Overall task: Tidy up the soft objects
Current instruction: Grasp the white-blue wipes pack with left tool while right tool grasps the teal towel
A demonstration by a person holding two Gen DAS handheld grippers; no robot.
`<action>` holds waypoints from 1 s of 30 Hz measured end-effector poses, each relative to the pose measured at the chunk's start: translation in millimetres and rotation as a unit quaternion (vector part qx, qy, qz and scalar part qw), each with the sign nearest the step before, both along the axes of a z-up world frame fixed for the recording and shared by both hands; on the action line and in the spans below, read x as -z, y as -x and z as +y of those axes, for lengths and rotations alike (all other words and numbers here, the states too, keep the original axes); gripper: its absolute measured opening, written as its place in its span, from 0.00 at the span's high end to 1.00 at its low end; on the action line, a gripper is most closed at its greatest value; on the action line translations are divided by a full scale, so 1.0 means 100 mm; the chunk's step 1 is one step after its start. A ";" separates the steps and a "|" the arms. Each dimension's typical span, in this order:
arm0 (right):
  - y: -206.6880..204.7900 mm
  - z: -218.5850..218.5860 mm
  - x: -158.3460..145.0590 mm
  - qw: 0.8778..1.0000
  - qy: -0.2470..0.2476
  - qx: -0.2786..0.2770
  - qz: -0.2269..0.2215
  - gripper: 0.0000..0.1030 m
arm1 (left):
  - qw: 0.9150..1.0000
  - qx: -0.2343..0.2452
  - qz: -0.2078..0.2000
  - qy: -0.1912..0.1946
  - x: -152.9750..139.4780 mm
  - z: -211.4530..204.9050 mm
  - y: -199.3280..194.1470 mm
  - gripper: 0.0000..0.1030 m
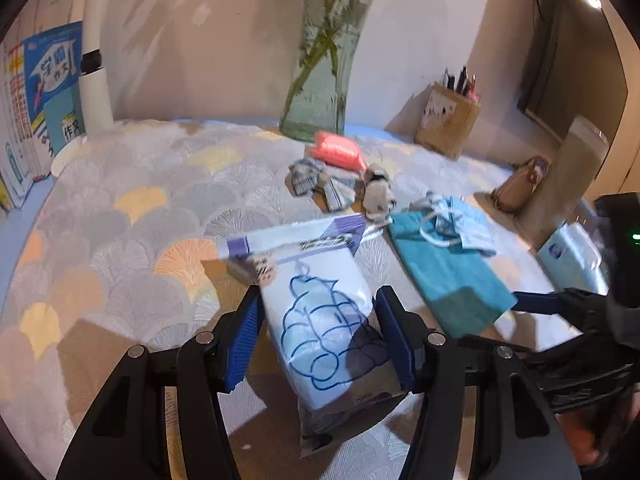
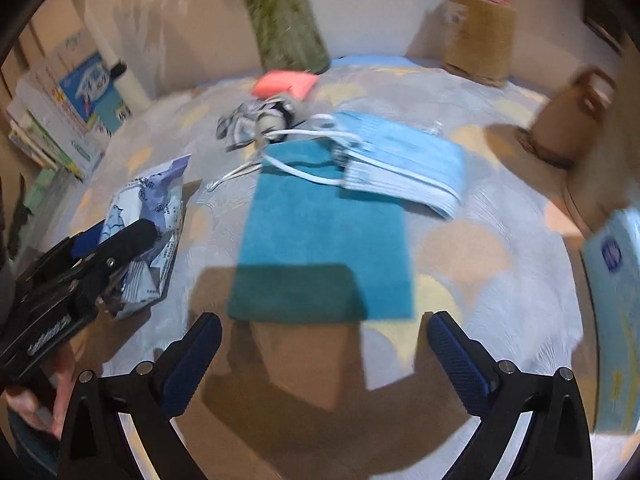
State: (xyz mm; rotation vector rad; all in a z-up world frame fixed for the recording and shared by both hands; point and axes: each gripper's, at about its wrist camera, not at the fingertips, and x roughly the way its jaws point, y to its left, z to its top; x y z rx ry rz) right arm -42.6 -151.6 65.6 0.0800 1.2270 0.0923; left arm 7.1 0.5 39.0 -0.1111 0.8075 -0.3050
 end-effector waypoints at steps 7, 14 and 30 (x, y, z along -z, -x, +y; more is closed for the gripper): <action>-0.27 0.23 0.12 0.996 0.077 0.021 -0.033 0.08 | 1.000 0.003 -0.002 0.031 -0.01 0.07 0.02 0.47; -0.09 0.26 -0.08 0.994 0.069 -0.027 -0.085 0.77 | 0.999 0.005 -0.017 0.048 -0.05 0.11 0.05 0.48; 0.81 0.02 -0.38 0.994 -0.096 -0.043 -0.013 0.78 | 0.999 0.015 -0.014 0.049 -0.04 0.09 0.06 0.48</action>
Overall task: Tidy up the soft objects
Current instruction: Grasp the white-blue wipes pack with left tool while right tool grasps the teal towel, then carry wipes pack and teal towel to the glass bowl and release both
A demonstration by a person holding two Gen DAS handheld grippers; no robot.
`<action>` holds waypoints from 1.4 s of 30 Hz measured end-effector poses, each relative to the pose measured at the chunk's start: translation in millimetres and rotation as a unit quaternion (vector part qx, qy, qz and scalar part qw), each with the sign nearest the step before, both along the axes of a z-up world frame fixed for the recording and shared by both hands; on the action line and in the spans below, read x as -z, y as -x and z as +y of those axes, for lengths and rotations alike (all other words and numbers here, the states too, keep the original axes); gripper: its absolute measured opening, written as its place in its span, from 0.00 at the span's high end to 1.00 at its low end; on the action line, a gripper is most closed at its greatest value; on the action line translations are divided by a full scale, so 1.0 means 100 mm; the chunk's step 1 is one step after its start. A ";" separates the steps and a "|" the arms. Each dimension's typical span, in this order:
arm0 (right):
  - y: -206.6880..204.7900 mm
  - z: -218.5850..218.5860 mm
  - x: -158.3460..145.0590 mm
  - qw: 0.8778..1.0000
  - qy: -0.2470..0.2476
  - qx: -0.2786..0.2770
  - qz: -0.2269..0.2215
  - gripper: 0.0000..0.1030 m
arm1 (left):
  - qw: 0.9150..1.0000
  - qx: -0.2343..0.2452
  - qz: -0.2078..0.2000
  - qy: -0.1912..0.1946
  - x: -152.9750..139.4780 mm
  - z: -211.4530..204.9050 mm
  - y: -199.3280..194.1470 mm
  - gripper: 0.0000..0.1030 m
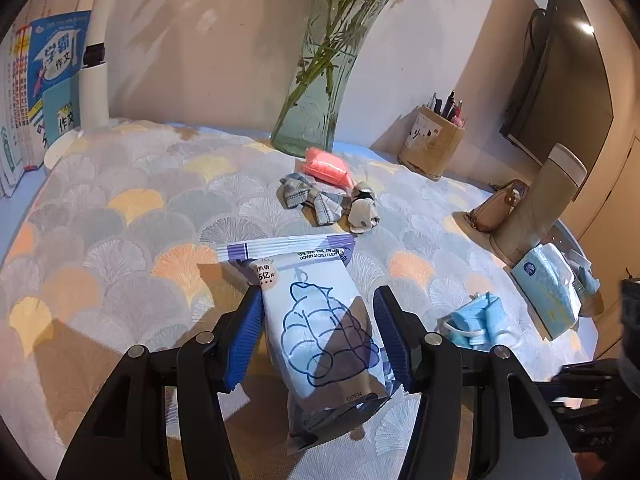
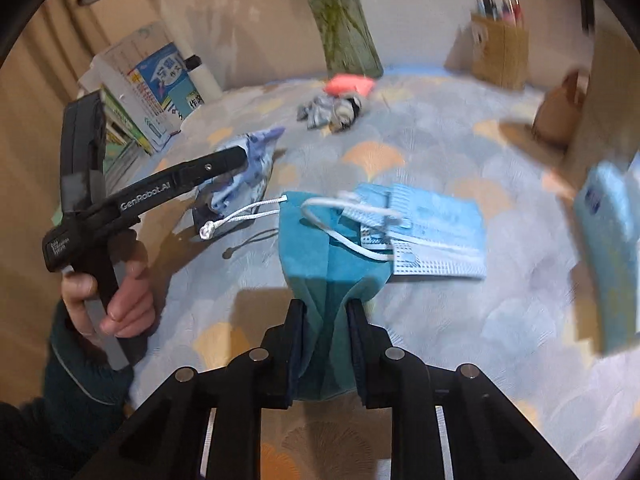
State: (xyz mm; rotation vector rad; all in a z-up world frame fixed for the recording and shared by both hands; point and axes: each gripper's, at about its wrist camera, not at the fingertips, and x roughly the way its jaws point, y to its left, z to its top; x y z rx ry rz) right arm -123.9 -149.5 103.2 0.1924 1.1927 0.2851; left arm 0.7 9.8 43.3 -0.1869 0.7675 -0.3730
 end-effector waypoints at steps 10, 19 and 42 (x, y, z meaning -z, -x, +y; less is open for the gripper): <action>-0.06 0.37 0.22 0.994 0.107 -0.010 -0.017 0.22 | 1.000 0.004 -0.001 -0.004 0.00 -0.02 0.00 0.44; -0.02 0.40 0.08 0.999 -0.024 -0.041 -0.023 0.76 | 0.997 0.003 -0.006 -0.073 0.04 -0.21 0.02 0.51; 0.11 0.07 0.25 0.974 -0.201 -0.058 0.086 0.72 | 0.998 -0.050 -0.029 -0.023 -0.42 0.18 0.46 0.54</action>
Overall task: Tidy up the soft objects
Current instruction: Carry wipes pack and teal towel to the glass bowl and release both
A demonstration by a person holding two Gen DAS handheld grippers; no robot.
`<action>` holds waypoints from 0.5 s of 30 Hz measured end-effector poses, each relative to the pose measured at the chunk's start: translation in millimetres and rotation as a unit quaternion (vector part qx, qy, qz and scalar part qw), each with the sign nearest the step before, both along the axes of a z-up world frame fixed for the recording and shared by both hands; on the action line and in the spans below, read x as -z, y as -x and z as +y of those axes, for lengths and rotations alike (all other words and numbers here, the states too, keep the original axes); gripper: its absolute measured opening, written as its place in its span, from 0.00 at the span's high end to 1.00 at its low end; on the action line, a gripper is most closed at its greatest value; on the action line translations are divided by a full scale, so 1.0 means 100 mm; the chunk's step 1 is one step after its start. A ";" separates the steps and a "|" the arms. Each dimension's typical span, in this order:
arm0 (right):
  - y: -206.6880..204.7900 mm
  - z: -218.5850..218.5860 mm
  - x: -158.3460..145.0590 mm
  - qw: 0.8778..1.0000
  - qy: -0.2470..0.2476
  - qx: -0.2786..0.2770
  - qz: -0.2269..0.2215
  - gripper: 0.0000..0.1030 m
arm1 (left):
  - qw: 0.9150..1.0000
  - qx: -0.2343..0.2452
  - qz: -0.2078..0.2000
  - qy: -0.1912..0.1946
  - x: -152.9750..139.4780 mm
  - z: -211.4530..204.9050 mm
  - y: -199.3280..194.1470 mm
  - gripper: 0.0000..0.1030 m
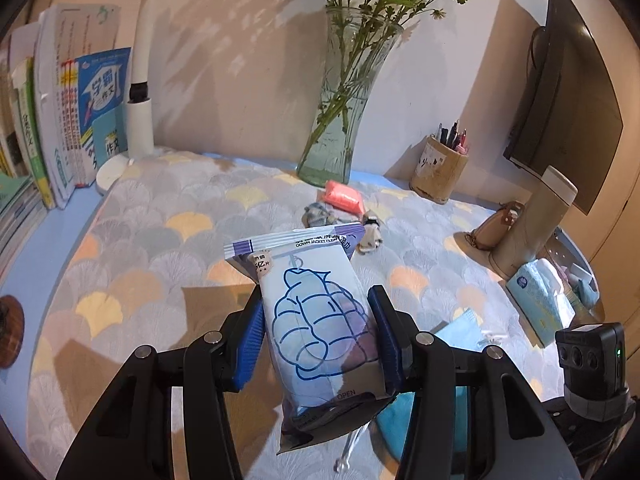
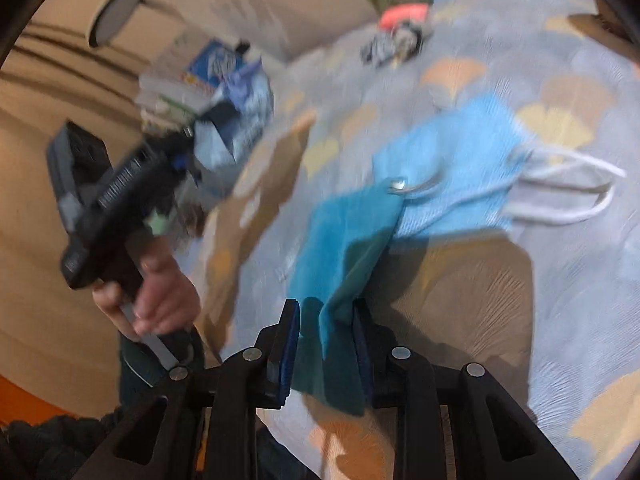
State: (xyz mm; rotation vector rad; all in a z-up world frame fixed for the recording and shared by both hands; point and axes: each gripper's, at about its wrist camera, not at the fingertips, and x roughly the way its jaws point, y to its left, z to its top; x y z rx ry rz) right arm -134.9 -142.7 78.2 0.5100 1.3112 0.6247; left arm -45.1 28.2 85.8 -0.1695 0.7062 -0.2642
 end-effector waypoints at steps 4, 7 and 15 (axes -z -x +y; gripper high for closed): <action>0.00 0.15 -0.10 0.999 0.029 0.003 -0.023 0.36 | 1.000 -0.004 0.001 0.000 0.01 0.06 0.06 0.54; -0.01 0.28 -0.19 0.993 0.103 0.018 -0.050 0.11 | 1.000 -0.013 -0.005 0.011 -0.03 0.17 0.10 0.54; 0.13 1.02 -0.09 0.931 0.341 -0.026 -0.131 0.31 | 0.999 -0.021 -0.027 0.015 -0.20 0.26 0.23 0.54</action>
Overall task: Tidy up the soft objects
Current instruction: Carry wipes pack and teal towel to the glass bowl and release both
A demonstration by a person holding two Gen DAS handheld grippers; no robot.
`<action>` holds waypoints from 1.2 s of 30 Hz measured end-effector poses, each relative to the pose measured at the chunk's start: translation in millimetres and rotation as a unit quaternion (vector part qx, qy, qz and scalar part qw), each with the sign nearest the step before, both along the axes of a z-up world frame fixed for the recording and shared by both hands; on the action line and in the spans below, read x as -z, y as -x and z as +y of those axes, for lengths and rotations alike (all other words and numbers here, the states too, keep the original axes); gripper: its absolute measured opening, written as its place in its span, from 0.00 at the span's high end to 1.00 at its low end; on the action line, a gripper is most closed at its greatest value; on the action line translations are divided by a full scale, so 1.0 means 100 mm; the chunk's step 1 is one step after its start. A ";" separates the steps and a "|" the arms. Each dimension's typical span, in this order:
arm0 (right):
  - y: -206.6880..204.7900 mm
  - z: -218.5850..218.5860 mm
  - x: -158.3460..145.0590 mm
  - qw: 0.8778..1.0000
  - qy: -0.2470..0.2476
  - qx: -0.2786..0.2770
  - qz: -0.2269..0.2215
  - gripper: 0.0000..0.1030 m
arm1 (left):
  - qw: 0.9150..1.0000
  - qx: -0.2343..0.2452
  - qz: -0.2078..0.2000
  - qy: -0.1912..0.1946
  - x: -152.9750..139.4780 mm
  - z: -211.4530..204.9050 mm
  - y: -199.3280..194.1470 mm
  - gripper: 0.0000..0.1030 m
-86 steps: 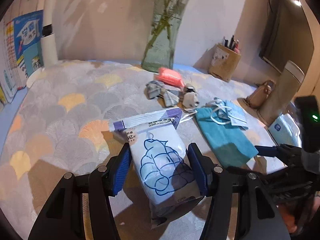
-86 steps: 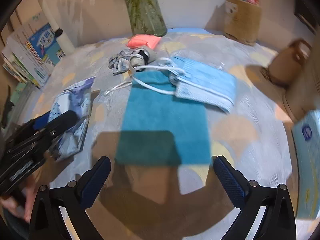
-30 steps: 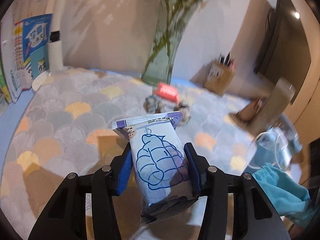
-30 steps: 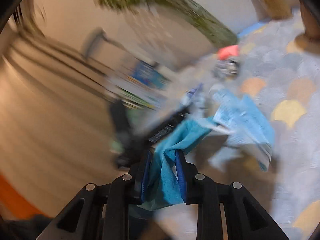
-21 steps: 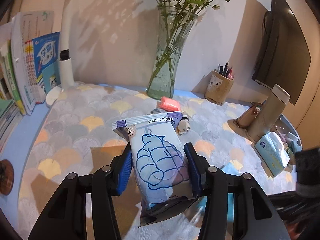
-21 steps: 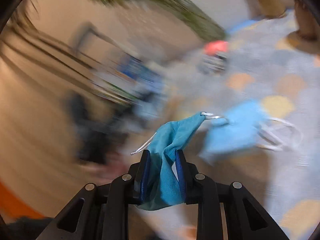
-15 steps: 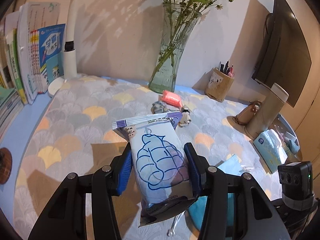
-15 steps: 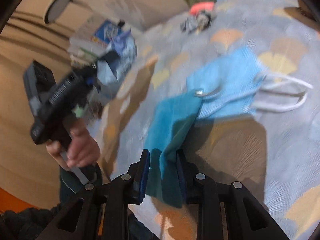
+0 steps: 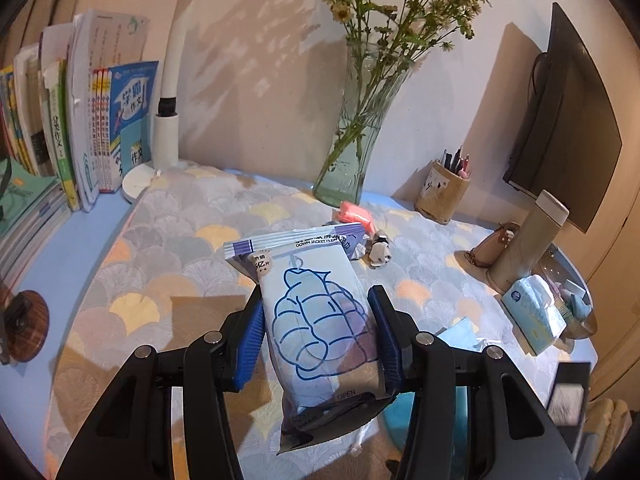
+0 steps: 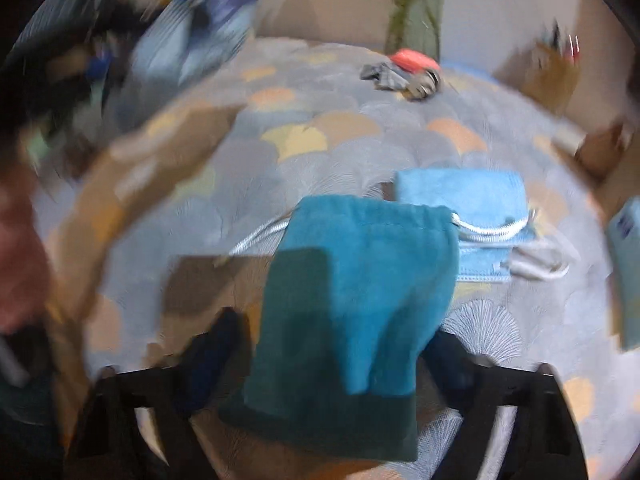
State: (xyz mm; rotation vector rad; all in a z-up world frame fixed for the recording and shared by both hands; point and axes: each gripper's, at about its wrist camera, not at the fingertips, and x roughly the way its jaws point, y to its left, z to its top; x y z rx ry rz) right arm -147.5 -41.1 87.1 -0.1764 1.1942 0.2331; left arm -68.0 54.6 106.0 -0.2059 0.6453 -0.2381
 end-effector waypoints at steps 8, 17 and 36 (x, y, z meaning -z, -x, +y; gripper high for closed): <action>0.12 -0.37 -0.52 0.994 -0.094 -0.014 -0.052 0.78 | 0.999 0.044 -0.026 -0.007 -0.27 -0.31 0.15 0.54; 0.15 -1.57 -1.03 0.977 -0.139 0.115 -0.116 0.78 | 0.986 0.153 -0.055 -0.033 -0.59 -1.38 0.23 0.54; 0.12 -4.46 -1.68 0.908 -0.056 0.389 -0.142 0.77 | 0.933 0.353 -0.040 -0.057 -0.77 -4.43 -0.12 0.54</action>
